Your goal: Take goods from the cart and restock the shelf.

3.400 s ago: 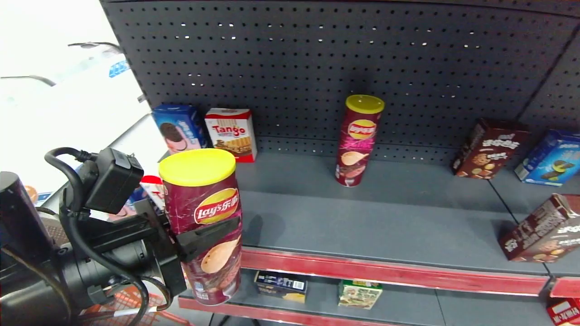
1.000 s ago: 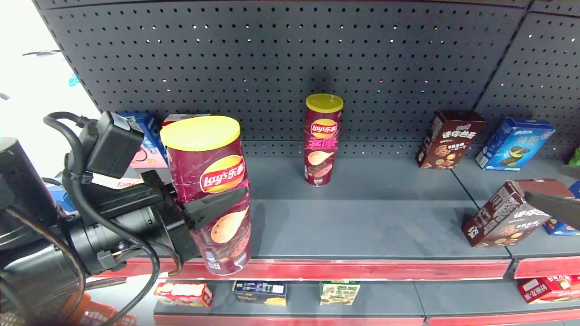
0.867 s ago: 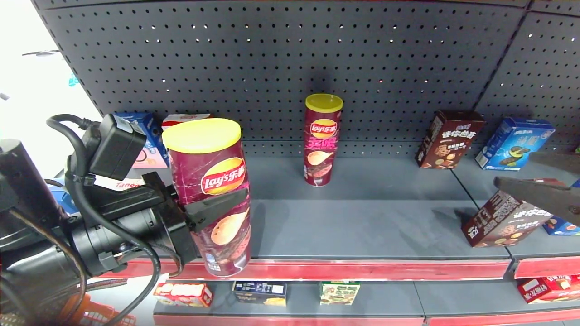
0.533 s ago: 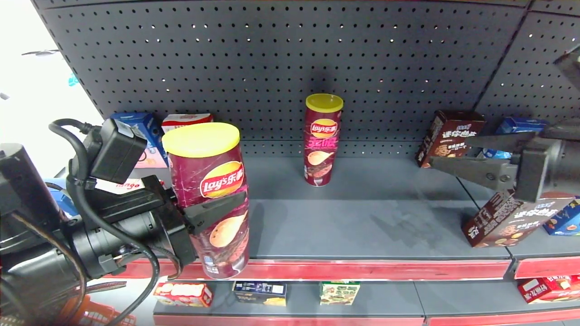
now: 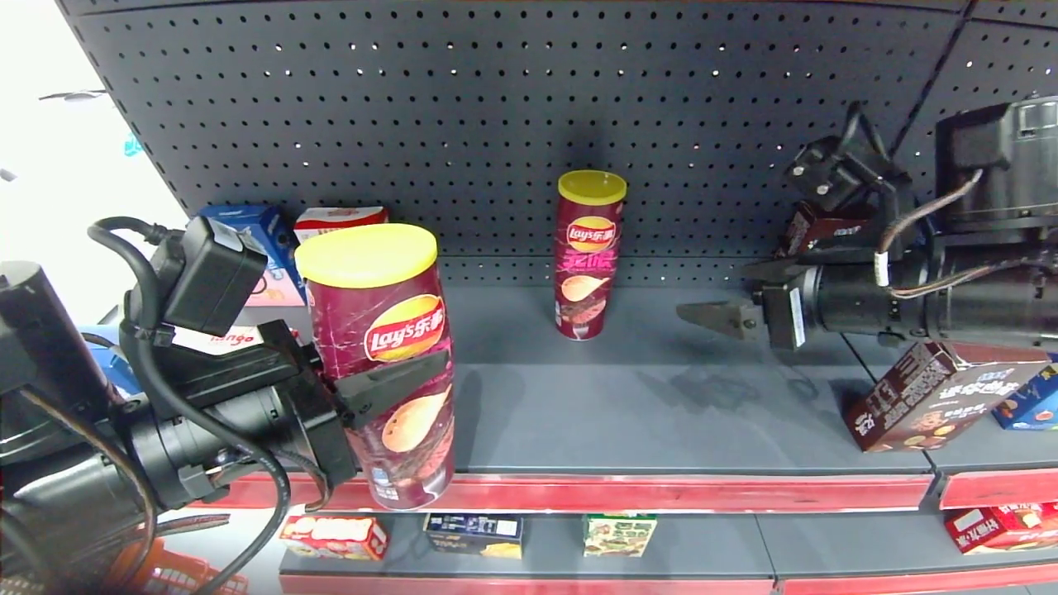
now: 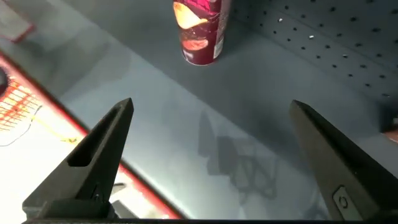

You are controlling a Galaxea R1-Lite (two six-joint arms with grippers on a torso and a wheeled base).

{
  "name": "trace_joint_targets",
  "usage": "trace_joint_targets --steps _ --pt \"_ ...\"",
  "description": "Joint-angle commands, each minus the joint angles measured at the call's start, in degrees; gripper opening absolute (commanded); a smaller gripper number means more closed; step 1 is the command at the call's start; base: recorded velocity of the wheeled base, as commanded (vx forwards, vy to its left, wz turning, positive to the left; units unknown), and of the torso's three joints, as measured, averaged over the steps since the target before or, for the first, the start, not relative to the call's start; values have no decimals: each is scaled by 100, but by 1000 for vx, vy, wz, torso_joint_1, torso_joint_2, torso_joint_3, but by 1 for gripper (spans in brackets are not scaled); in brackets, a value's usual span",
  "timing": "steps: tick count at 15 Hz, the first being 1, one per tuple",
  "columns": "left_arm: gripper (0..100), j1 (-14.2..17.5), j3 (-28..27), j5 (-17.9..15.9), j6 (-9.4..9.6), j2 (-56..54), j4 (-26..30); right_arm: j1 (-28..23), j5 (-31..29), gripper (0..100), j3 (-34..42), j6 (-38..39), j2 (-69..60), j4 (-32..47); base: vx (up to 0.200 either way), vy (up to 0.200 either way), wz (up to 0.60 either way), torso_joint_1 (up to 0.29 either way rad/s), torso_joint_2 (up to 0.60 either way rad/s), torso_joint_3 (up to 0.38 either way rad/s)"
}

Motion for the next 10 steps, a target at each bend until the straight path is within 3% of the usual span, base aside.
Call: trace_joint_targets --steps 1,5,10 --pt "0 2 -4 1 0 6 -2 -3 22 100 -121 -8 506 -127 0 0 0 0 0 0" --pt "0 2 -22 -8 -9 -3 -2 -346 1516 100 -95 -500 1165 -1568 0 0 0 0 0 0" --pt "0 2 -22 -8 0 -3 -2 -838 2861 100 -675 -913 1763 -1955 0 0 0 0 0 0"
